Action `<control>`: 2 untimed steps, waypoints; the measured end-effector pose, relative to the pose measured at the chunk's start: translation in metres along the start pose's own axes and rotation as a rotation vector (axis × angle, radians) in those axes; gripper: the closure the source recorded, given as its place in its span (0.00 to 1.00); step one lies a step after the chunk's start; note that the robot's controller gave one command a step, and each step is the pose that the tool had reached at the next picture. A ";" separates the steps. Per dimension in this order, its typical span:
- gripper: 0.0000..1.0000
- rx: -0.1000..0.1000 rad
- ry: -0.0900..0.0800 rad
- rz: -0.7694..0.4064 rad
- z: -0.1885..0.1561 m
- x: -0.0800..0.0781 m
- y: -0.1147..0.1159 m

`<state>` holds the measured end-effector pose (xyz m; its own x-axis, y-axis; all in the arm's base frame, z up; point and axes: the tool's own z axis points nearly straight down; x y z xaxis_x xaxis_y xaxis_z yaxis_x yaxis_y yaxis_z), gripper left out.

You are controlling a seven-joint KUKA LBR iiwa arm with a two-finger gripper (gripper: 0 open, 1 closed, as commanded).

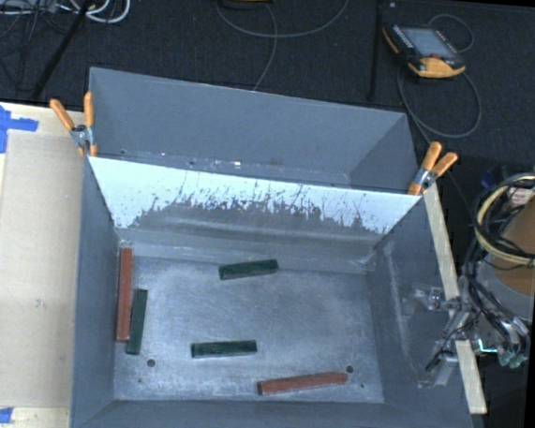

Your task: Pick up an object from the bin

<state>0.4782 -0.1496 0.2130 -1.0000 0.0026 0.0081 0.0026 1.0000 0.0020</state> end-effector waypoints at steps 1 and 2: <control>0.00 -0.001 -0.002 -0.180 0.148 -0.019 0.046; 1.00 0.002 -0.007 -0.183 0.144 -0.020 0.045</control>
Offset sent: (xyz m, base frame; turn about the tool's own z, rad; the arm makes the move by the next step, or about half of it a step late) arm 0.0190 0.0438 -0.1430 -0.1800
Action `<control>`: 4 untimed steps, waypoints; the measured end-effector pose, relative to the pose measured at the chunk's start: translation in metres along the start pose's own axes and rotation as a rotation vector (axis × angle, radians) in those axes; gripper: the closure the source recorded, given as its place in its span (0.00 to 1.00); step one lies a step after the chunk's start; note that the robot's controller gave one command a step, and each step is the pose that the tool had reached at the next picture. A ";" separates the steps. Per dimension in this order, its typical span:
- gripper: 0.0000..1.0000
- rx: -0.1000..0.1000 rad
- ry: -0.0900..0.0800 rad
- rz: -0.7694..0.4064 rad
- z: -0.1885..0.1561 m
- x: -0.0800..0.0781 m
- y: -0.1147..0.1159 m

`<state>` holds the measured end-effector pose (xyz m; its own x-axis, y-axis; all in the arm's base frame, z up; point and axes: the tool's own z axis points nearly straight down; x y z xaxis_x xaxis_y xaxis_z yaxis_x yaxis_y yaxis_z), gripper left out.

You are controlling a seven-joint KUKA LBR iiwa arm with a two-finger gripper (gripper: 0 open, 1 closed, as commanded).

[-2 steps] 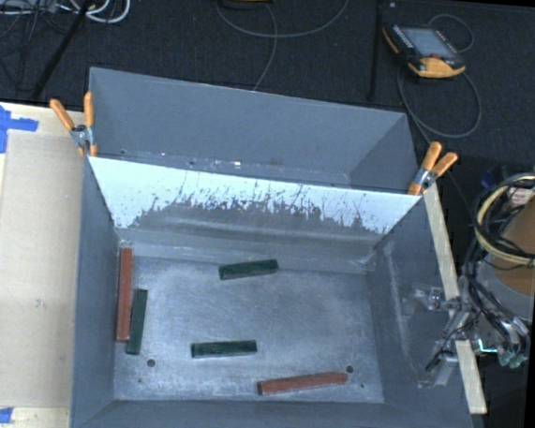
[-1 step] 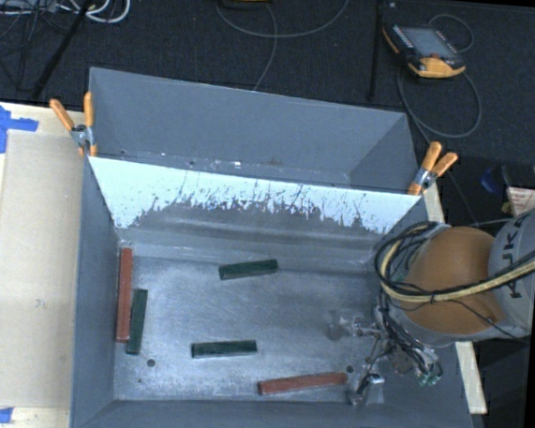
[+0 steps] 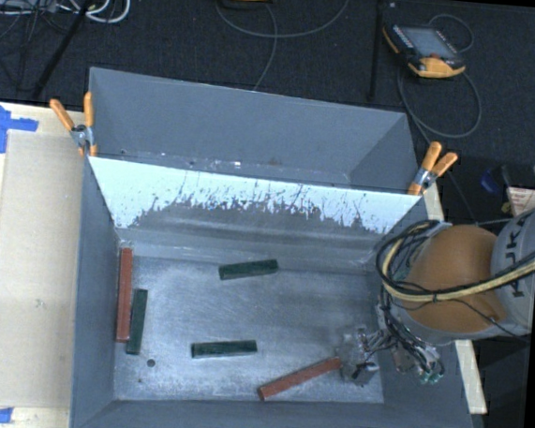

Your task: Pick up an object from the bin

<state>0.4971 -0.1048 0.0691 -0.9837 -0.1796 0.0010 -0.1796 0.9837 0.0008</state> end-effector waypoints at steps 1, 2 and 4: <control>0.00 0.000 0.000 -0.002 0.000 0.000 0.000; 0.00 0.001 -0.002 -0.030 0.000 -0.006 -0.012; 1.00 0.001 -0.003 -0.173 0.000 0.011 0.040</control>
Offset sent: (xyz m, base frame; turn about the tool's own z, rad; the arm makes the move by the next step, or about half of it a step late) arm 0.0000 0.0000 0.0000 0.0000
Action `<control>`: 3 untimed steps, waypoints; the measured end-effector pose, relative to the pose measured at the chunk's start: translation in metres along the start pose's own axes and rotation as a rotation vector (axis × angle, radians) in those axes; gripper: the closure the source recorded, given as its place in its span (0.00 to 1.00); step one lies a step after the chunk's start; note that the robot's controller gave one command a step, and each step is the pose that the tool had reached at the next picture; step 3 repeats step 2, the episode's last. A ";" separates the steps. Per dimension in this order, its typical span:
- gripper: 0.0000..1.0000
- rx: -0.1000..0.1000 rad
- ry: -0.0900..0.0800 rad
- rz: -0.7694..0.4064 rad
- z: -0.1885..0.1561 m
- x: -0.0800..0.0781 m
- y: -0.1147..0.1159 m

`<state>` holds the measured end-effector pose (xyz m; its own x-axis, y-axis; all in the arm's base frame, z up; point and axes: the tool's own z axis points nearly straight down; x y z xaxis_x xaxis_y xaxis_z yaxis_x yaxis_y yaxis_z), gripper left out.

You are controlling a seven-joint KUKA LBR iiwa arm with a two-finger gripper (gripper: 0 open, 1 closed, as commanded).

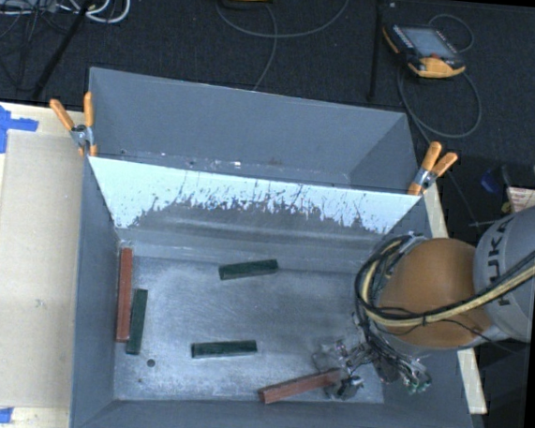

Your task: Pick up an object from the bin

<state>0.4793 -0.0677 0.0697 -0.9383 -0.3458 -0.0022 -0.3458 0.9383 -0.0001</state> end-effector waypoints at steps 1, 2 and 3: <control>1.00 0.004 -0.007 0.057 -0.127 -0.032 -0.013; 1.00 0.002 -0.003 -0.323 -0.189 -0.043 -0.016; 1.00 0.002 -0.003 -0.323 -0.189 -0.043 -0.016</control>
Offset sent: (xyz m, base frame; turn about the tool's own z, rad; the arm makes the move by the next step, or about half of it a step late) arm 0.0318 -0.0024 0.1232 0.0604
